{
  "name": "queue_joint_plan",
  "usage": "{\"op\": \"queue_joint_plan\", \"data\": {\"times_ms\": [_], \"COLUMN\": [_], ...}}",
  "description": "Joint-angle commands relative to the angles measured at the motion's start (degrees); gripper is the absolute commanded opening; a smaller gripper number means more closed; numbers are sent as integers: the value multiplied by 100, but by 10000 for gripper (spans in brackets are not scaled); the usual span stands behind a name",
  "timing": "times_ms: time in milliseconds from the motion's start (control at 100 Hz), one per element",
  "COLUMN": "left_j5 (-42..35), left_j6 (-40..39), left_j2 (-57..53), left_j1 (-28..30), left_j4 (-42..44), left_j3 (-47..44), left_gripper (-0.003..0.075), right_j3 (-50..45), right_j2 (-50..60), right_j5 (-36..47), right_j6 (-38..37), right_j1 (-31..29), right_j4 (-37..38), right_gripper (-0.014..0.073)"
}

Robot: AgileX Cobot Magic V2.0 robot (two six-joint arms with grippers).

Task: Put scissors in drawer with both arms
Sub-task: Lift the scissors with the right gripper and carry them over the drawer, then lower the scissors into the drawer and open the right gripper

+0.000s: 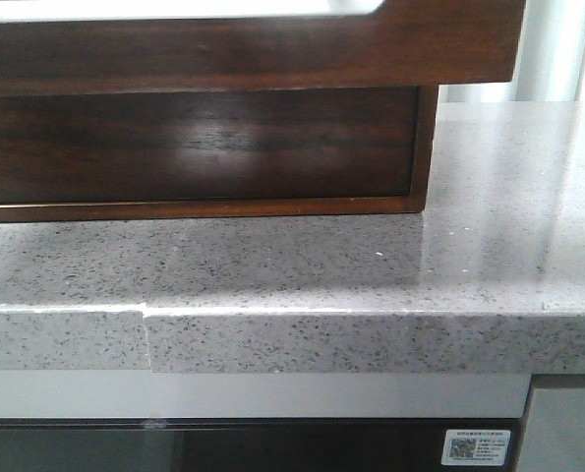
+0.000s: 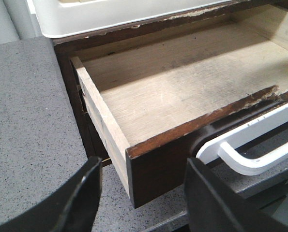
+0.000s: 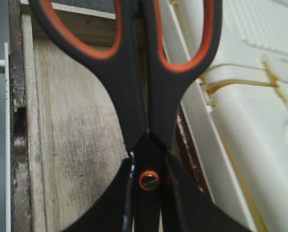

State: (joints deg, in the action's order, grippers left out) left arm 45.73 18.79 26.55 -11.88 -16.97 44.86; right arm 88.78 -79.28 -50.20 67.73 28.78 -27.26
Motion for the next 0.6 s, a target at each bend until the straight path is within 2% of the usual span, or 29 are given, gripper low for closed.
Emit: {"op": "queue_joint_plan", "data": {"times_ms": [0,310,590], "left_j5": [-457,-457,-457], "left_j6": [-47,-47,-47], "left_j2": [89,89,89], "left_j1": [-33,-33,-33], "left_j4": [-103,-103,-103], "left_j3": [176,176,176], "left_gripper": [367,367,367], "right_j3": [183,183,183], "right_j2": [-136,-720,-836], "right_j5": [426,305,295], "right_j6": [87,472,484], "right_j1": [53,53,53], "right_j4": [-161,-152,-94], "right_gripper": [-53,-53,-39]}}
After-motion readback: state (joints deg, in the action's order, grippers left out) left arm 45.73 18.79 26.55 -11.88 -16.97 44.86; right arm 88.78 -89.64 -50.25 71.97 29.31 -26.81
